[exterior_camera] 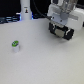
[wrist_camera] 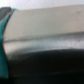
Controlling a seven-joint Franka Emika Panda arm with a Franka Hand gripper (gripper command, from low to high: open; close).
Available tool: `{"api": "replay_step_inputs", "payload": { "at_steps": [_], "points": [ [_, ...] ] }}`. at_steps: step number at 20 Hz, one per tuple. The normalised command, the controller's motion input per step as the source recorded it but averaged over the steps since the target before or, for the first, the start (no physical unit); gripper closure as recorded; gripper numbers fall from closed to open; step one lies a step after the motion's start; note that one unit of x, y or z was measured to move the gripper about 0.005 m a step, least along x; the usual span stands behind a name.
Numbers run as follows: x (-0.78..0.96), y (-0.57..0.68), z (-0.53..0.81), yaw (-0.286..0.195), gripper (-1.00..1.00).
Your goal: Open the kcup holder, insert the kcup into the holder, and close the kcup holder
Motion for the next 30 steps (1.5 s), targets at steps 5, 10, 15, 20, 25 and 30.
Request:
{"api": "replay_step_inputs", "payload": {
  "at_steps": [5,10,15,20,25,30],
  "points": [
    [0.95,-0.32,0.26,-0.082,1.00],
    [0.94,-0.32,0.26,-0.082,1.00],
    [0.59,-0.23,0.16,-0.047,1.00],
    [0.18,-0.67,0.04,0.000,1.00],
    [0.52,-0.50,0.13,-0.025,1.00],
    [0.93,-0.31,0.19,-0.087,1.00]
  ]
}}
